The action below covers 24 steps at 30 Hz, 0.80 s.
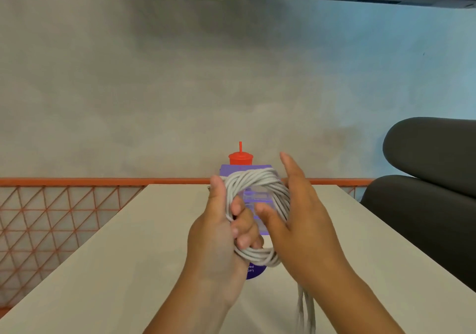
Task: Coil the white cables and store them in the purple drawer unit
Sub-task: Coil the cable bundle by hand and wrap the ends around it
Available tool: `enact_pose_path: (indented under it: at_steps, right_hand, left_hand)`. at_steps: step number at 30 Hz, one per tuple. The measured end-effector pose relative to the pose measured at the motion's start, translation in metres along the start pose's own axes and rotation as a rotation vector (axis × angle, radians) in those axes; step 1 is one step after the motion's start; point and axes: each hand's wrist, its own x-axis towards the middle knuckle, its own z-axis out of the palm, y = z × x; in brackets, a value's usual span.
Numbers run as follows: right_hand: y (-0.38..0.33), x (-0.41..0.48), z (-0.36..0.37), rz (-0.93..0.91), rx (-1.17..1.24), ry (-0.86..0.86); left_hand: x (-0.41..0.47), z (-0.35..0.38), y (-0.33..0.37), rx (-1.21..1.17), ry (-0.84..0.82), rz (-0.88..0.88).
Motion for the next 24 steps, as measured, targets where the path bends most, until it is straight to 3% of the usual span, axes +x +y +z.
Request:
enact_pose_path:
  at_steps: [4,9,14,19,24]
  right_hand:
    - [-0.004,0.001,-0.007,0.057,0.01,-0.168]
    - [-0.007,0.0,-0.013,0.072,0.271,-0.344]
    - [-0.007,-0.001,-0.014,0.073,0.451,-0.373]
    - [-0.003,0.0,-0.004,0.098,0.436,-0.269]
    - [0.009,0.004,-0.001,0.1,0.076,-0.168]
  left_hand:
    - [-0.007,0.007,-0.002,0.175,0.014,0.14]
    - [-0.003,0.0,0.005,0.396,0.109,0.378]
    - [-0.002,-0.006,0.006,0.623,0.19,0.614]
    - [0.0,-0.008,0.006,0.632,0.198,0.556]
    - [0.017,-0.021,0.005,0.727,0.192,0.324]
